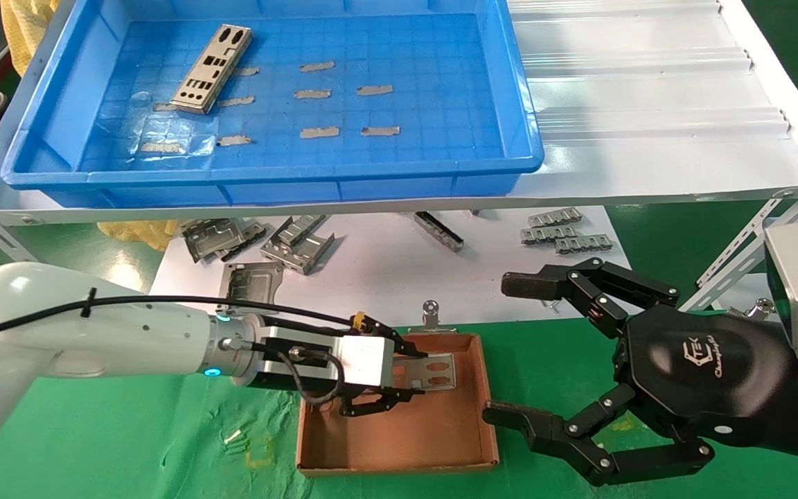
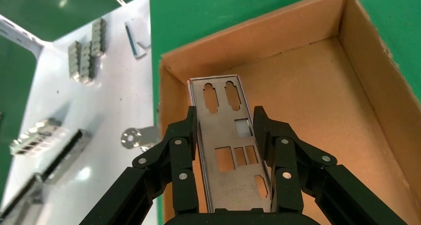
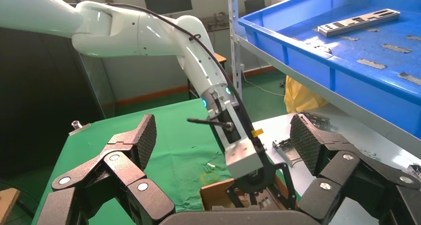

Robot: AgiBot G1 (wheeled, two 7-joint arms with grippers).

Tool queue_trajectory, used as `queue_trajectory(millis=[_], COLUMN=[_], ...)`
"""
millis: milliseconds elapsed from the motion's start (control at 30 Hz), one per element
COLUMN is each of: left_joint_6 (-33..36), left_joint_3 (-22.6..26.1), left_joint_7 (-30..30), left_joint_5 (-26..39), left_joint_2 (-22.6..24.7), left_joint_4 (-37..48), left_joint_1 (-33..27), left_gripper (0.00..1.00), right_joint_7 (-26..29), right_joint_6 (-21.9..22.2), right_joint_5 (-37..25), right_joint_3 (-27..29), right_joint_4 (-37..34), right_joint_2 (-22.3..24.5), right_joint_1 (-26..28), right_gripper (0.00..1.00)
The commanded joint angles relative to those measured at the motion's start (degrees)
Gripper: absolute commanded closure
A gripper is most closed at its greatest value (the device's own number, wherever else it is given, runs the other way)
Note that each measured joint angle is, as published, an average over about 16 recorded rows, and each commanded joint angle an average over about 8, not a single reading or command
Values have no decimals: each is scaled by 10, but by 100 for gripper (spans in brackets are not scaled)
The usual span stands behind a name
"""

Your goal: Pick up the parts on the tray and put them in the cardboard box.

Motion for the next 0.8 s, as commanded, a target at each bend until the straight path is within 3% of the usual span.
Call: queue_trajectory(millis=[33, 100, 133, 500, 800], left_joint_6=[-8, -12, -13, -19, 24], left_joint_3=[2, 2, 2, 1, -11], left_joint_7=[0, 0, 0, 7, 2], left_joint_5=[4, 5, 6, 6, -26], left_joint_2=[7, 11, 12, 20, -2], left_joint_4=[7, 12, 15, 28, 4], left_joint_1=[1, 1, 1, 0, 1], left_gripper=[32, 8, 1, 0, 0], right_joint_7=[0, 0, 0, 0, 0], right_joint_6=[0, 0, 0, 0, 0], right_joint_5=[0, 0, 0, 0, 0], right_joint_3=[0, 0, 0, 0, 0], right_joint_4=[0, 0, 0, 0, 0], right_joint_2=[0, 0, 0, 0, 0], right_joint_1=[0, 0, 0, 0, 0], right_gripper=[0, 0, 0, 0, 0])
